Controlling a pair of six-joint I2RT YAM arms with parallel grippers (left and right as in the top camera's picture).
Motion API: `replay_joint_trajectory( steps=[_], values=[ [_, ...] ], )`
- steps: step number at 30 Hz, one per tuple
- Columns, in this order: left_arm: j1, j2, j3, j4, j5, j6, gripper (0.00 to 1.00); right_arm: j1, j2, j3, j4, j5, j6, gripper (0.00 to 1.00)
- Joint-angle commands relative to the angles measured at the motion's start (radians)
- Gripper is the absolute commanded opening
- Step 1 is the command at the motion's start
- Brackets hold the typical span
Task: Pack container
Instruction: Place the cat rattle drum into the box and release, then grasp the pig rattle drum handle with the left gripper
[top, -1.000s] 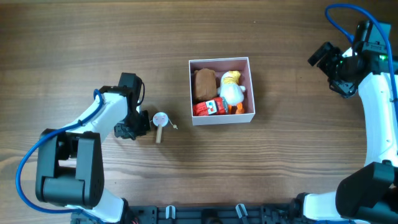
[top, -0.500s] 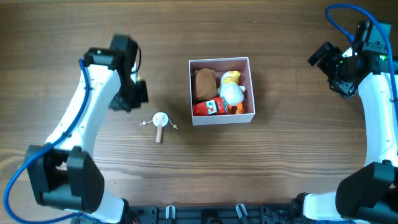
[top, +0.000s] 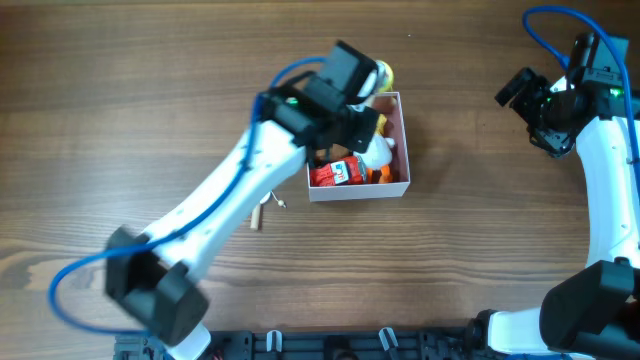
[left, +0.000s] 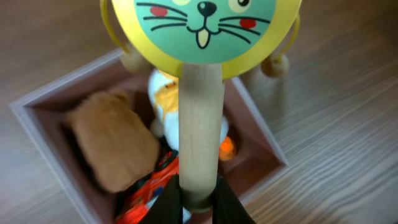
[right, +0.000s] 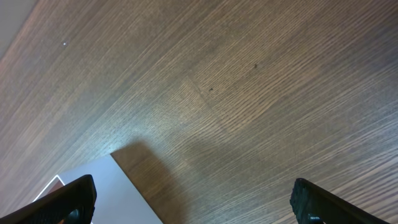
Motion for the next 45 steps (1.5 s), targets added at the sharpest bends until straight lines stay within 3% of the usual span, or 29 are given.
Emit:
replay_joint_trajectory(
  steps=[1,2,4,8,15,16,20,24,28,30,31,33,38,45],
  values=[
    [0.008,0.122,0.004,0.031,-0.045,-0.024,0.15,-0.001,0.01,-0.006,-0.001,-0.012,0.014,1.0],
    [0.019,0.147,0.005,0.063,-0.051,0.034,0.18,-0.001,0.01,-0.006,-0.001,-0.012,0.014,1.0],
    [0.025,0.158,0.004,0.096,-0.051,0.146,0.35,-0.001,0.01,-0.006,0.0,-0.012,0.014,1.0],
    [0.025,0.158,0.004,0.148,-0.068,0.387,0.35,-0.001,0.01,-0.006,-0.001,-0.012,0.014,1.0],
    [0.026,0.09,0.007,0.024,-0.123,0.344,0.46,-0.001,0.01,-0.006,-0.001,-0.012,0.014,1.0],
    [0.026,0.047,0.008,-0.046,-0.122,0.332,1.0,-0.001,0.01,-0.006,-0.001,-0.012,0.014,1.0],
    [0.03,-0.076,0.007,-0.264,-0.122,0.325,1.0,-0.001,0.01,-0.006,0.0,-0.012,0.014,1.0],
    [0.077,-0.148,0.006,-0.51,-0.083,0.178,1.0,-0.001,0.01,-0.006,0.0,-0.012,0.013,1.0],
    [0.113,-0.144,-0.061,-0.592,-0.014,0.166,1.0,-0.001,0.01,-0.006,0.0,-0.012,0.014,1.0],
    [0.142,-0.144,-0.132,-0.57,-0.06,0.036,1.0,-0.001,0.01,-0.006,0.0,-0.012,0.014,1.0],
    [0.176,-0.144,-0.215,-0.528,-0.093,-0.099,0.93,0.0,0.01,-0.006,-0.001,-0.012,0.013,1.0],
    [0.21,-0.144,-0.322,-0.455,-0.088,-0.173,0.87,-0.001,0.01,-0.006,-0.001,-0.012,0.014,1.0],
    [0.26,-0.144,-0.599,-0.225,-0.085,-0.15,0.83,-0.001,0.01,-0.006,0.0,-0.012,0.014,1.0],
    [0.273,-0.143,-0.762,0.01,-0.086,-0.105,0.73,-0.001,0.01,-0.006,0.0,-0.012,0.014,1.0]
  ],
)
